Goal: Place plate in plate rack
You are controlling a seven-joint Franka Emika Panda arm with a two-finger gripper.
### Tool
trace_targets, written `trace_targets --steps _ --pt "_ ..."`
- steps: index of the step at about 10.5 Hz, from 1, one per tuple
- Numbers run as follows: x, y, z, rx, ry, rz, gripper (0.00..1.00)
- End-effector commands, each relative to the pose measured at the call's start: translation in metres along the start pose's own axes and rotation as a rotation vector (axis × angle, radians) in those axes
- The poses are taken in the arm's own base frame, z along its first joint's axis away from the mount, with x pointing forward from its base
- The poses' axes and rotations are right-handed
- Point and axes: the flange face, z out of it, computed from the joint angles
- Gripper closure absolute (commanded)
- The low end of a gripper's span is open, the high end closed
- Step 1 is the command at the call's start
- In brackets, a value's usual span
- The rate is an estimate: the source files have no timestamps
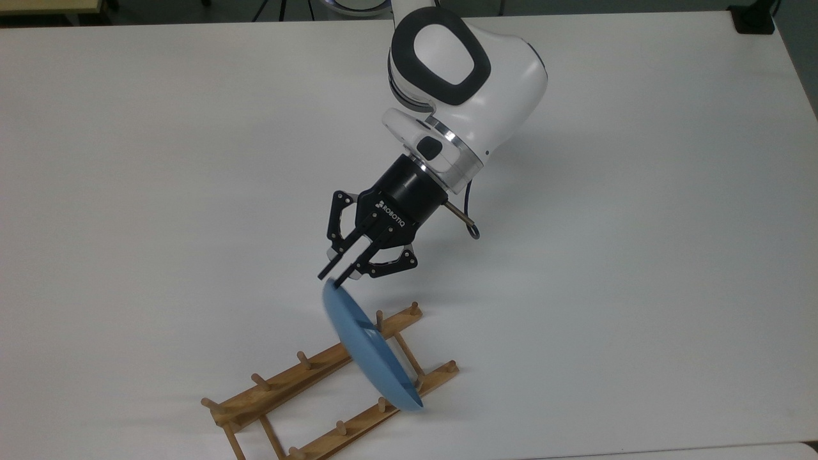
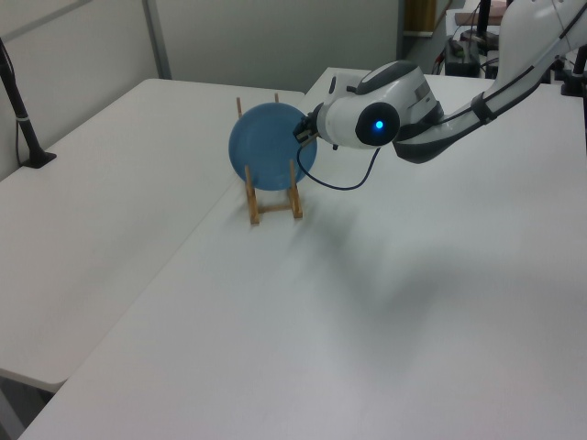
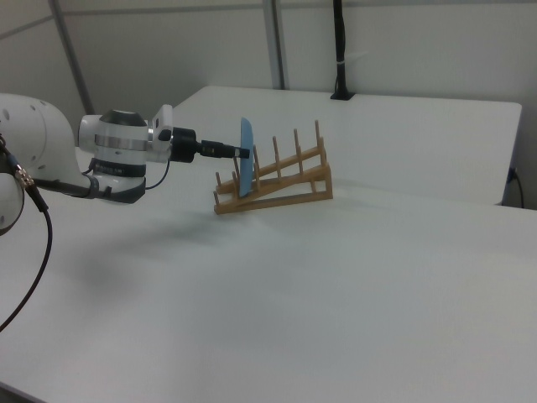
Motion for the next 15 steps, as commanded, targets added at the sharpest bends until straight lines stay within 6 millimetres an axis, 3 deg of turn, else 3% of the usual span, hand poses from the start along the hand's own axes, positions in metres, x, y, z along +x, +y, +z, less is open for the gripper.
trace_targets --steps 1,2,3,6,8,9,12,15 --pt "0.001 0.006 -0.002 -0.02 0.011 0.014 0.47" --pt "0.007 0.007 -0.005 -0.016 0.014 0.026 0.43" --pt "0.02 0.014 -0.009 -0.013 -0.001 0.061 0.01" --pt "0.081 0.042 -0.052 0.052 -0.174 0.211 0.0" --pt "0.126 0.077 -0.092 0.139 -0.311 0.291 0.0" --pt "0.143 0.101 -0.102 0.148 -0.388 0.341 0.0" --pt "0.158 0.146 -0.141 0.181 -0.662 0.337 0.0" --pt "0.156 0.174 -0.168 0.21 -0.819 0.274 0.0"
